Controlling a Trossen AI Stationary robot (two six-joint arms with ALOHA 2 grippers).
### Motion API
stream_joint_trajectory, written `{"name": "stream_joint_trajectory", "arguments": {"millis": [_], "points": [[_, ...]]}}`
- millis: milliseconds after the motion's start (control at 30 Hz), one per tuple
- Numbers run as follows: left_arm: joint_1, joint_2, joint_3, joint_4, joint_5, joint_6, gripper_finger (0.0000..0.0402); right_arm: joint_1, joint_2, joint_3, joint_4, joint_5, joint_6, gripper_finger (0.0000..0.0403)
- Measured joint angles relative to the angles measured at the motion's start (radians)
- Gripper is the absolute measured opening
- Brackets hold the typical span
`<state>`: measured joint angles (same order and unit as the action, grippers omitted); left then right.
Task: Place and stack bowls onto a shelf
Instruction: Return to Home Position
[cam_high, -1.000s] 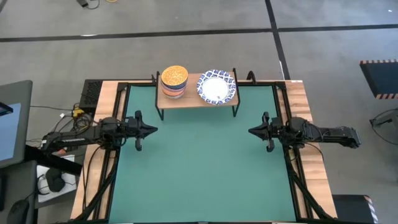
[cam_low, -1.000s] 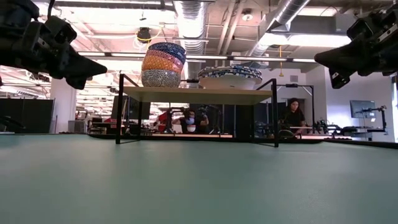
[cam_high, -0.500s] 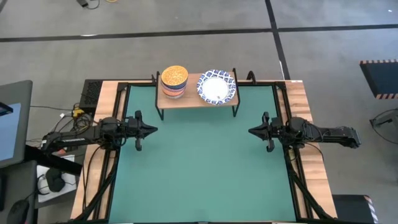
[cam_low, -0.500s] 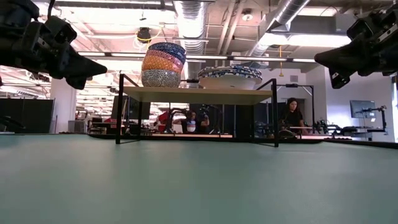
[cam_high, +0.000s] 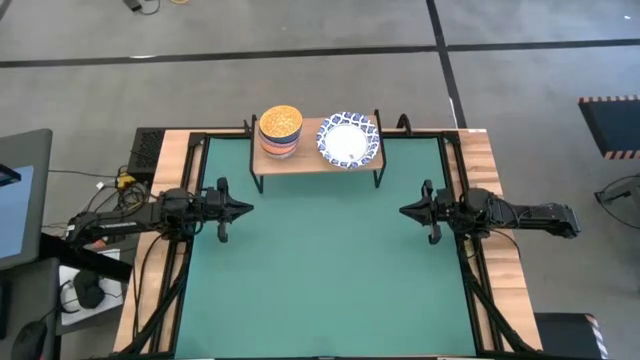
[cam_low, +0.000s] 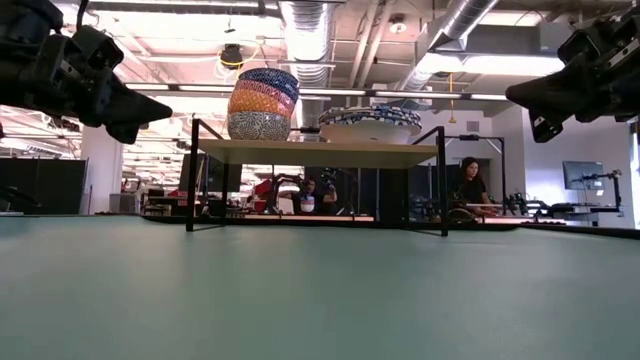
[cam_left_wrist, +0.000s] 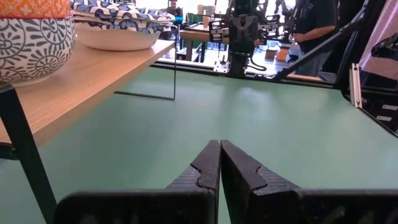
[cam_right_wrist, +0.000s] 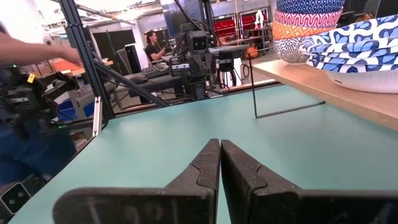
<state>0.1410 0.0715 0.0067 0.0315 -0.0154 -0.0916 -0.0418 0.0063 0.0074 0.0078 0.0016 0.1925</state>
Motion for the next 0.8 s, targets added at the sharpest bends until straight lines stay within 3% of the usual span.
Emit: {"name": "stream_joint_trajectory", "arguments": {"millis": [800], "points": [[0.01, -0.013, 0.0, -0.002, -0.001, 0.0, 0.0, 0.0, 0.0, 0.0, 0.0, -0.001, 0.0, 0.0043]]}}
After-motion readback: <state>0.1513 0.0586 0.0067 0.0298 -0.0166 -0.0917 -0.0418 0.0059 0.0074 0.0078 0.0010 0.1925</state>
